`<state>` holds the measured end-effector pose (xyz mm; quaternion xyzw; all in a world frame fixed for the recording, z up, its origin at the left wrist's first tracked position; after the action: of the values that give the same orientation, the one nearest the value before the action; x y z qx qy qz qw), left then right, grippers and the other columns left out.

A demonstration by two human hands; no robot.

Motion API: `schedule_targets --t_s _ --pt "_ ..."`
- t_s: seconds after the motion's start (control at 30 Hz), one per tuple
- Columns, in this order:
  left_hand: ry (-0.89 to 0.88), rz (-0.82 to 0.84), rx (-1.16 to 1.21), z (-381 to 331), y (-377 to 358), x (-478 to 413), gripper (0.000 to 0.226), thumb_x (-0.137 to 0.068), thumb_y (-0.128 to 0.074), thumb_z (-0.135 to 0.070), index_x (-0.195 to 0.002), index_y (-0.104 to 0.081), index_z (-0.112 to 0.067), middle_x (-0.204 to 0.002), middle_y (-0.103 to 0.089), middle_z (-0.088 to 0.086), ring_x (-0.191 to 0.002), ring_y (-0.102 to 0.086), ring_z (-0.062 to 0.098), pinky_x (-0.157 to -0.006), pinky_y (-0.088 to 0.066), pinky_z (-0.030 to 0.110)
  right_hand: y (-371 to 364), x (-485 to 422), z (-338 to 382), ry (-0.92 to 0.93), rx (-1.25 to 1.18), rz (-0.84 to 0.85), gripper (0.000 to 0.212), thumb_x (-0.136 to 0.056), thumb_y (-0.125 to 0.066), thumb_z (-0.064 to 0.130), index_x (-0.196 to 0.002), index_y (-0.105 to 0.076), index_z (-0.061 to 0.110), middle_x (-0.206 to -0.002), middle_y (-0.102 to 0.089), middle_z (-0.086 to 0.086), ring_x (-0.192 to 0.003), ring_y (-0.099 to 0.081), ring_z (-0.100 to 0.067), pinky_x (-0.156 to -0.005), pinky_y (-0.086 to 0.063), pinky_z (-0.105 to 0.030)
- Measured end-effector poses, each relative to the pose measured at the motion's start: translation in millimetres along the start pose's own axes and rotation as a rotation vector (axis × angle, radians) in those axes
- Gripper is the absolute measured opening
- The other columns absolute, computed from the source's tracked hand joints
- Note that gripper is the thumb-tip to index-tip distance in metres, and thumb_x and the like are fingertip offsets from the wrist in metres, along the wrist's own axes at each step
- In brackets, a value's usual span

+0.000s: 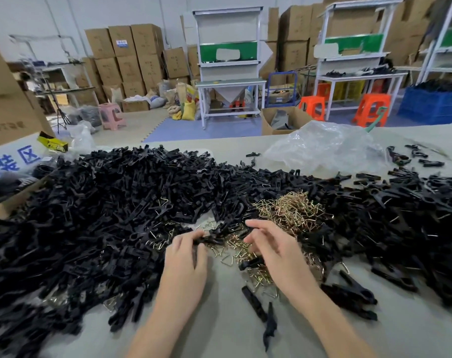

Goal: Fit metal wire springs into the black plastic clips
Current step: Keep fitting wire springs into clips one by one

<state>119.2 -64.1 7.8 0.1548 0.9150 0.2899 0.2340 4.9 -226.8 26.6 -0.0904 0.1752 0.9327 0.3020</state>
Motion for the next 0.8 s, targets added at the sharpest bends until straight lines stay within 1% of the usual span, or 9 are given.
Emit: schedule_targets --t_s 0.07,0.17,0.27,0.4,0.5,0.57,0.67,0.73,0.8 --pt "-0.003 -0.052 -0.14 6 0 -6 0.032 -0.101 -0.05 -0.022 -0.133 -0.056 -0.022 -0.138 -0.045 -0.005 -0.13 -0.036 0.016 -0.107 -0.027 0.025 -6 1 -3 0.023 0.137 0.052 0.028 -0.105 -0.053 0.028 -0.114 -0.061 0.054 -0.095 -0.071 0.025 -0.081 -0.069 -0.016 -0.08 -0.058 -0.034" --pt "0.055 -0.143 -0.262 14 2 -20 0.037 -0.101 -0.05 -0.017 -0.138 -0.053 -0.012 -0.148 -0.038 0.014 -0.134 -0.034 0.029 -0.11 -0.029 0.035 -1 -1 -10 -0.009 0.065 0.016 0.029 -0.105 -0.051 0.023 -0.112 -0.064 0.049 -0.093 -0.072 0.019 -0.083 -0.07 -0.013 -0.082 -0.059 -0.04" --pt "0.053 -0.15 -0.536 23 8 -43 0.04 -0.104 -0.037 -0.02 -0.141 -0.047 -0.006 -0.154 -0.033 0.016 -0.136 -0.033 0.034 -0.104 -0.032 0.036 0 -3 -15 -0.034 0.012 0.0 0.032 -0.106 -0.05 0.019 -0.11 -0.065 0.046 -0.093 -0.073 0.015 -0.086 -0.07 -0.007 -0.083 -0.059 -0.038" --pt "0.089 -0.201 -0.694 28 27 -85 0.043 -0.1 -0.05 -0.018 -0.141 -0.049 -0.005 -0.147 -0.04 0.027 -0.121 -0.045 0.047 -0.093 -0.044 0.05 -2 -4 -20 -0.034 -0.003 0.008 0.034 -0.106 -0.05 0.02 -0.109 -0.066 0.05 -0.092 -0.073 0.013 -0.083 -0.07 -0.009 -0.081 -0.059 -0.042" --pt "0.026 -0.123 -0.914 28 34 -116 0.049 -0.097 -0.053 -0.027 -0.144 -0.047 -0.014 -0.15 -0.039 0.02 -0.126 -0.042 0.042 -0.098 -0.039 0.052 -2 -6 -22 -0.036 -0.023 0.002 0.036 -0.106 -0.049 0.021 -0.108 -0.065 0.053 -0.091 -0.072 0.012 -0.078 -0.07 -0.014 -0.077 -0.059 -0.051" --pt "-0.108 -0.031 -1.076 22 32 -135 0.059 -0.093 -0.055 -0.03 -0.149 -0.039 -0.021 -0.156 -0.033 0.015 -0.139 -0.033 0.038 -0.11 -0.027 0.053 -3 -7 -24 -0.037 -0.036 0.0 0.036 -0.106 -0.049 0.022 -0.108 -0.066 0.053 -0.09 -0.072 0.012 -0.077 -0.07 -0.017 -0.075 -0.059 -0.054" --pt "-0.24 0.203 -1.104 14 8 -151 0.069 -0.096 -0.049 -0.033 -0.158 -0.018 -0.025 -0.164 -0.017 0.013 -0.15 -0.015 0.036 -0.12 -0.009 0.055 -4 -7 -26 -0.045 -0.048 0.002 0.036 -0.106 -0.048 0.022 -0.107 -0.066 0.053 -0.087 -0.072 0.012 -0.076 -0.069 -0.022 -0.073 -0.057 -0.056" --pt "-0.197 0.35 -1.138 9 -8 -153 0.069 -0.098 -0.048 -0.03 -0.157 -0.014 -0.022 -0.16 -0.019 0.016 -0.146 -0.021 0.039 -0.119 -0.018 0.053 -4 -8 -26 -0.049 -0.054 0.003 0.036 -0.106 -0.048 0.022 -0.106 -0.066 0.053 -0.088 -0.072 0.011 -0.076 -0.069 -0.022 -0.072 -0.058 -0.056" --pt "-0.201 0.369 -1.183 3 -13 -150 0.063 -0.097 -0.051 -0.027 -0.152 -0.022 -0.02 -0.15 -0.03 0.017 -0.135 -0.035 0.04 -0.112 -0.029 0.049 -4 -8 -27 -0.052 -0.059 0.004 0.036 -0.106 -0.048 0.022 -0.106 -0.067 0.053 -0.088 -0.072 0.011 -0.076 -0.07 -0.018 -0.072 -0.058 -0.056"
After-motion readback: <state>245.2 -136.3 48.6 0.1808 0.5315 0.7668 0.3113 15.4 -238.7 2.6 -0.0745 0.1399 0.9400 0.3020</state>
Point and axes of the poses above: each hand's wrist, its own x-axis away from the middle knuckle, its own y-axis out of the back of the hand, z = x × y, the point moved 4 cm from there along -x, towards the middle knuckle
